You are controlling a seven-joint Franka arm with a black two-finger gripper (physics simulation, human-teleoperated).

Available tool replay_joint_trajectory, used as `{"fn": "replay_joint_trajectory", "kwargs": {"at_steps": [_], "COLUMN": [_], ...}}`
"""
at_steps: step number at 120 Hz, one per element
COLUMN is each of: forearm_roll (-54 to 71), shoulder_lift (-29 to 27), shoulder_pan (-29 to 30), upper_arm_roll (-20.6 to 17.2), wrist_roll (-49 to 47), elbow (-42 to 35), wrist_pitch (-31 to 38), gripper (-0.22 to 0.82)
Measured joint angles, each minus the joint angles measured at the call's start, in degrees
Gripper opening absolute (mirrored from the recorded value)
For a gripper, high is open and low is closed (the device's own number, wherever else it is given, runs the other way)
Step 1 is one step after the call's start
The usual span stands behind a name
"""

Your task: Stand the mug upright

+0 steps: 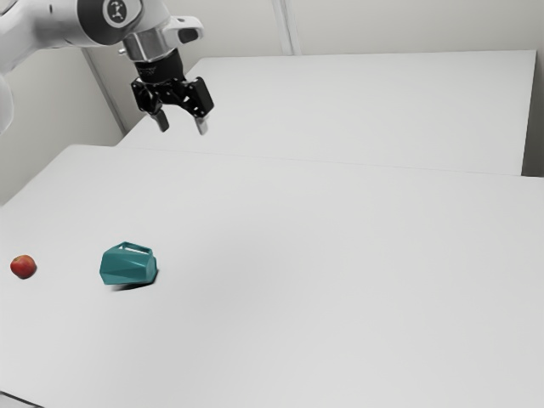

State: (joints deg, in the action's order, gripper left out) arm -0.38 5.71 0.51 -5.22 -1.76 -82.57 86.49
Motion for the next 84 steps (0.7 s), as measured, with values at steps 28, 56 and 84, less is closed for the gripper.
{"fn": "replay_joint_trajectory", "kwargs": {"at_steps": [28,56,84], "forearm_roll": [-0.1,-0.5,-3.4], "shoulder_lift": [-0.2,-0.9,-1.4], "shoulder_pan": [1.3,2.1,8.0], "upper_arm_roll": [0.7,0.6,0.6], "wrist_roll": [-1.0,-1.7,-1.1], "elbow": [0.0,-1.4,-7.3], "wrist_pitch": [0.0,0.1,-0.2], "gripper": [0.60,0.60,0.60]}}
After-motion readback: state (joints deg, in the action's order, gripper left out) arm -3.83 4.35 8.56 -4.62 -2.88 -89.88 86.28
